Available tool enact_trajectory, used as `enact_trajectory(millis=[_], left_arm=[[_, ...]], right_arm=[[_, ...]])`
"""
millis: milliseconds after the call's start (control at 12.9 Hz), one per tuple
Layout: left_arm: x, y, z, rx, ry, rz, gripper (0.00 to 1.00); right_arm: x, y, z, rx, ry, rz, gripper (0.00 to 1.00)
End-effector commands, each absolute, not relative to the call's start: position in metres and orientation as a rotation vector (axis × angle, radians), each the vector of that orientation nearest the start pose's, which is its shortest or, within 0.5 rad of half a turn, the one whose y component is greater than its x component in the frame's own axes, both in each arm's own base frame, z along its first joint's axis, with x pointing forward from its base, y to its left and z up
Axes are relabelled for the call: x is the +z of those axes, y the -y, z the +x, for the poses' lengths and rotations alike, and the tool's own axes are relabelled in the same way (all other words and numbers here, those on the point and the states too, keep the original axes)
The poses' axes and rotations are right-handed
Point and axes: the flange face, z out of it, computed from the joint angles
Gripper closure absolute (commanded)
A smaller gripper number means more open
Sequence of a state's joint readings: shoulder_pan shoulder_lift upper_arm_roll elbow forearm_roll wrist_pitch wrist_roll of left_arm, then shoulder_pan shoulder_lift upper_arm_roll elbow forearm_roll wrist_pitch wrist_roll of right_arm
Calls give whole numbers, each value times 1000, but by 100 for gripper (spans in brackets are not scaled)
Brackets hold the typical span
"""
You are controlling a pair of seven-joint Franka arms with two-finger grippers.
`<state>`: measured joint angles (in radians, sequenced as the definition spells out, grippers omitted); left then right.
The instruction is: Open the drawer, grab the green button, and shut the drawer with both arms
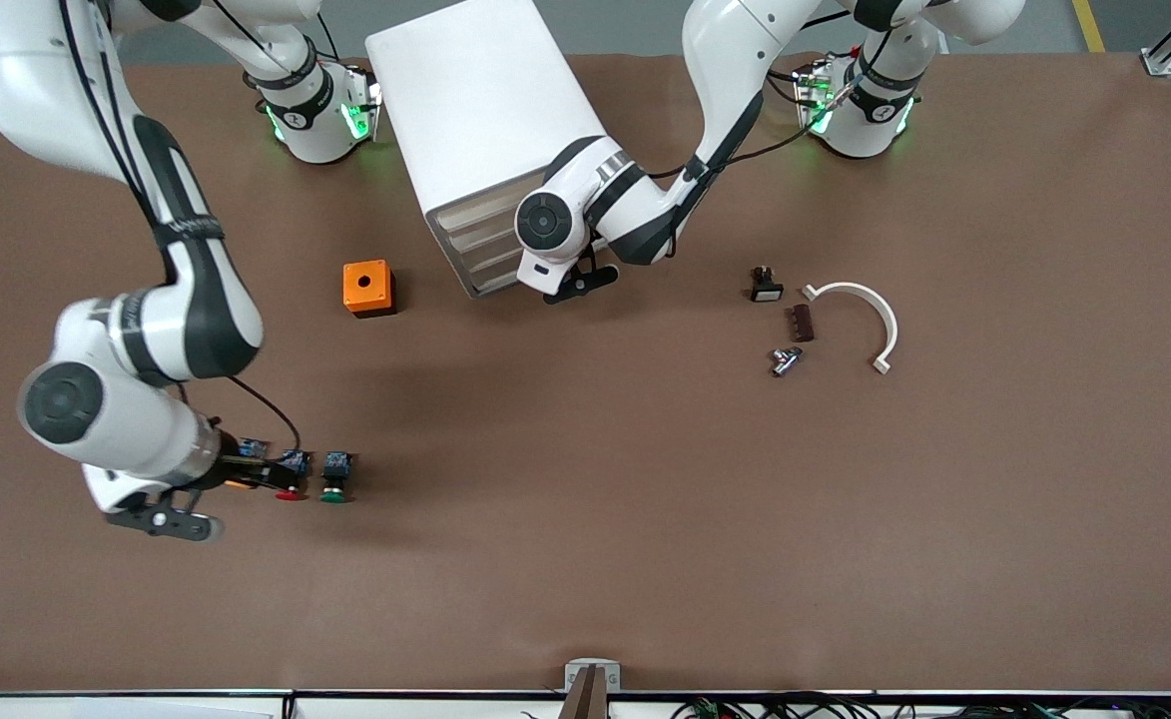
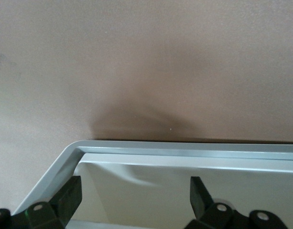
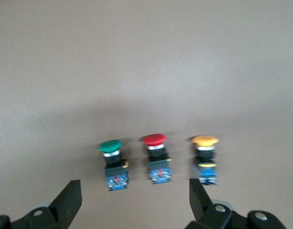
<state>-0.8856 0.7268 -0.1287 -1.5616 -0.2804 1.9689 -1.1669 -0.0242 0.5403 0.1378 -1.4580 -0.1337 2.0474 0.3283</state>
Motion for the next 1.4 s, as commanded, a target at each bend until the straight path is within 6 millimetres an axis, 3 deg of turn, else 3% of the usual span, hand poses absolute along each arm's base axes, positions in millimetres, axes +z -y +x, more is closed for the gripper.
enact_trajectory(millis=[0, 155, 311, 544, 699, 932, 1010, 1165, 1320], left_arm=[[215, 565, 349, 655, 480, -2870, 0], [236, 543, 395, 626, 560, -2908, 0], [257, 508, 443, 532, 631, -2923, 0], [316, 439, 516, 329, 754, -2954, 0], [362, 393, 550, 227, 855, -2964, 0], [424, 329, 577, 107, 960, -2945, 0], [442, 309, 583, 91, 962, -2953, 0], [480, 274, 587, 61, 855, -3004, 0], [523, 223, 585, 49, 818, -3015, 0]], right_arm=[[436, -20, 681, -156, -230, -3095, 0], [467, 15, 667, -210, -155, -3072, 0], [500, 44, 637, -230, -111, -3054, 0], [547, 57, 598, -148, -96, -3041, 0], [561, 53, 580, -18, -84, -3054, 0], [608, 46, 579, -6, -31, -3132, 0], [613, 47, 576, 23, -11, -3172, 0], [611, 47, 575, 52, -4, -3183, 0], [605, 48, 565, 165, -72, -3174, 0]])
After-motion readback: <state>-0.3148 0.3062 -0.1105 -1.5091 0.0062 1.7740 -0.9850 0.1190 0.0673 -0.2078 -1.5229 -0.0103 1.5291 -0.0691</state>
